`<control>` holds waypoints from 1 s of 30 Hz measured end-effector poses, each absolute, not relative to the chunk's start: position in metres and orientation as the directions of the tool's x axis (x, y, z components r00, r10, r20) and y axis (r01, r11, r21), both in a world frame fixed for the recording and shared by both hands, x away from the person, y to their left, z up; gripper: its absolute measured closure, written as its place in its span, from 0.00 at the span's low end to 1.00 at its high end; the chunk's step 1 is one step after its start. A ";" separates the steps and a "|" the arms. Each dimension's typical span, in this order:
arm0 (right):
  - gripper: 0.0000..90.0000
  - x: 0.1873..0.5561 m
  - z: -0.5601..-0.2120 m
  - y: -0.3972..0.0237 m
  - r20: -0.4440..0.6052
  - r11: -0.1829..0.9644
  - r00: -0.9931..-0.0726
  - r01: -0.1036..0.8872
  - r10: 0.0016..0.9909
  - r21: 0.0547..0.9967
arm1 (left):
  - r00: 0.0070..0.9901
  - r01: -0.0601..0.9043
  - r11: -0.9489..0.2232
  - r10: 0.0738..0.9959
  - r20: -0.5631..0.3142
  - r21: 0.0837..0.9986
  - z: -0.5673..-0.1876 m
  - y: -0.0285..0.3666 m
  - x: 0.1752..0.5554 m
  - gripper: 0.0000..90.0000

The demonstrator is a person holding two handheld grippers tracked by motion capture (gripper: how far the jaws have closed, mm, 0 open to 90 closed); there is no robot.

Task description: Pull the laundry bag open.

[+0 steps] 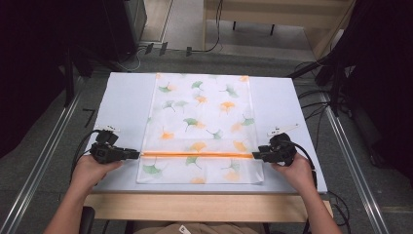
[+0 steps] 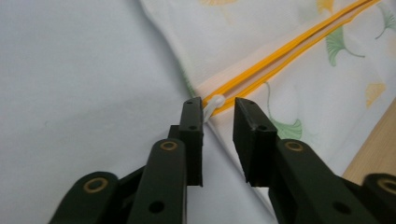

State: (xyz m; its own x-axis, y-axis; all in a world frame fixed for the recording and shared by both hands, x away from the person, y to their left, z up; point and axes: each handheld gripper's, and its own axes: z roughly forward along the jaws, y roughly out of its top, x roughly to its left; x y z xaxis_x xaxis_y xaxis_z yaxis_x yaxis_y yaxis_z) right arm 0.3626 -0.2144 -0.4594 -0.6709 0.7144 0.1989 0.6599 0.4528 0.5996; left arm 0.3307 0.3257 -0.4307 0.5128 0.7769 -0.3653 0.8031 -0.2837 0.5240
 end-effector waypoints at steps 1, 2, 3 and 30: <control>0.64 0.362 -0.459 -0.214 0.204 0.446 -0.669 0.661 0.715 0.604 | 0.520 0.795 -0.290 0.777 -0.353 0.533 -0.429 0.325 0.330 0.74; 0.62 0.362 -0.458 -0.215 0.209 0.438 -0.664 0.664 0.718 0.606 | 0.524 0.790 -0.287 0.775 -0.354 0.541 -0.429 0.324 0.330 0.70; 0.60 0.362 -0.457 -0.215 0.209 0.432 -0.663 0.662 0.719 0.612 | 0.523 0.788 -0.284 0.777 -0.350 0.547 -0.428 0.324 0.331 0.66; 0.40 0.365 -0.453 -0.244 0.214 0.311 -0.602 0.646 0.770 0.697 | 0.495 0.745 -0.236 0.823 -0.279 0.624 -0.424 0.341 0.335 0.39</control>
